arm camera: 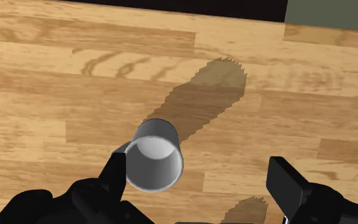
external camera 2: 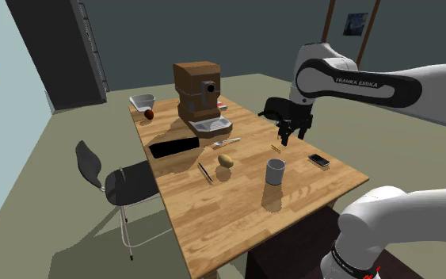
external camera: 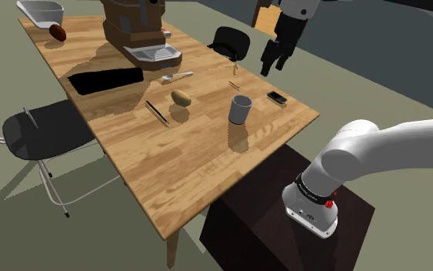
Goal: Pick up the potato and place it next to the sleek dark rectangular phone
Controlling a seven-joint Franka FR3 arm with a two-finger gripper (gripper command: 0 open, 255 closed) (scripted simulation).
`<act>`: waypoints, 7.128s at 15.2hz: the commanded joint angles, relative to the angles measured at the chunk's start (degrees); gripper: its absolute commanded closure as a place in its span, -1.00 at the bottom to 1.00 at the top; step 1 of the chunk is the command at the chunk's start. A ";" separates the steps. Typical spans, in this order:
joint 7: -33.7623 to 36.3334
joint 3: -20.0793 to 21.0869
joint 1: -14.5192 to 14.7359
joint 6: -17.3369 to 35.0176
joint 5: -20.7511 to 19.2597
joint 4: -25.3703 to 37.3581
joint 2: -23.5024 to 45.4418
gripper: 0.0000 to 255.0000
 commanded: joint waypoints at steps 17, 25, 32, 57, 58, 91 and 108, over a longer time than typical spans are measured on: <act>1.75 5.25 1.68 24.47 -1.26 7.73 31.34 -1.00; 3.96 7.00 2.76 31.00 -4.99 18.80 48.82 -1.00; 5.43 7.22 4.27 33.40 -8.06 28.32 60.79 -1.00; 5.82 6.95 4.36 36.93 -8.69 27.08 63.12 1.00; 5.73 7.00 4.33 36.29 -8.57 27.32 62.71 1.00; -8.26 2.73 -2.78 24.82 -3.91 20.06 43.28 1.00; -27.98 -8.36 -11.73 28.00 -4.26 7.38 33.39 1.00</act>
